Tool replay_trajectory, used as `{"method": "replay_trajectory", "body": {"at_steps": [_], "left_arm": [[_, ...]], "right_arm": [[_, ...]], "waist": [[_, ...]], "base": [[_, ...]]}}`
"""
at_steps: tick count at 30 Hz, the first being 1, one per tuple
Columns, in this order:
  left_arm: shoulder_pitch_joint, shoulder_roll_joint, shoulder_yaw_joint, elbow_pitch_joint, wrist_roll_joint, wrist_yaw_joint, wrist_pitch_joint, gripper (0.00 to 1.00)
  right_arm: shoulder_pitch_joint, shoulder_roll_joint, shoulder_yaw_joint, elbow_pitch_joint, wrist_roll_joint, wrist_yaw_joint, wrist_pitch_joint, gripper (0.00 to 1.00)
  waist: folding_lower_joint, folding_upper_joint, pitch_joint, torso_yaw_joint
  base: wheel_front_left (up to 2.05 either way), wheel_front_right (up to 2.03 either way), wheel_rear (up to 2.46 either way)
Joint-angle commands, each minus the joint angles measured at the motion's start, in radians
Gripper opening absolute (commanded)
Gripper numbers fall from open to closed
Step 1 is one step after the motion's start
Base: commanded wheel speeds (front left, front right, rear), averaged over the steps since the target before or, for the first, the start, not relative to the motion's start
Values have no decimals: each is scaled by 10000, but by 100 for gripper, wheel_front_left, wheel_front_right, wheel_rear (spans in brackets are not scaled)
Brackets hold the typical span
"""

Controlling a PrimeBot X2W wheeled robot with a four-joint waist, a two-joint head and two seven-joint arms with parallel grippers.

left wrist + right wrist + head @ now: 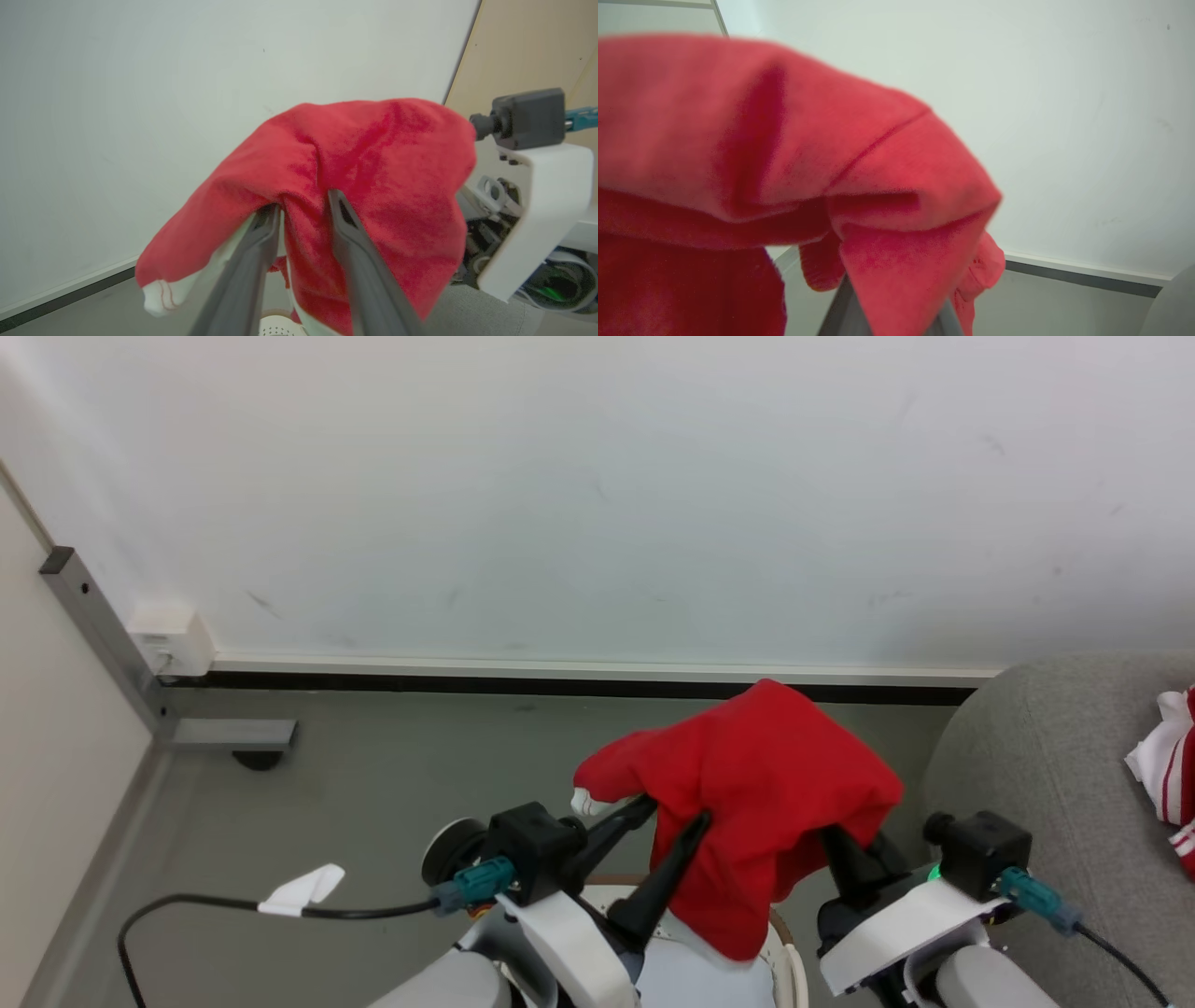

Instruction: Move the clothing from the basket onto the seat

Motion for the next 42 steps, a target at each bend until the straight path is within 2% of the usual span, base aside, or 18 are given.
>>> {"method": "replay_trajectory", "body": {"at_steps": [1,8,21,29,35,42], "left_arm": [[142,-35,-15,-19,-28,-5,-86,100],[197,-35,-57,-8,12,38,-227,100],[-170,86,31,-81,491,-65,-823,100],[-303,178,77,108,832,-275,-1077,100],[-351,96,64,453,930,-421,-1130,100],[-443,-32,46,715,990,-563,-1184,100]], "right_arm": [[16,-181,-233,-185,196,-22,-29,0],[-52,-440,-1071,-961,286,-22,-29,0],[498,-925,-2645,-2525,78,-22,-28,0],[1144,-803,-3183,-3288,60,-22,-28,0],[1279,-808,-3190,-3531,162,-22,-30,0],[799,-1260,-3569,-3680,118,-23,20,0]], "waist": [[0,0,68,-224],[0,0,265,-986],[0,0,1012,-3354],[0,0,1321,-4695],[0,0,1409,-5148],[0,0,1565,-5146]], "base": [[0,0,0],[0,0,0],[0,0,0],[0,0,0],[0,0,0],[0,0,0]]}}
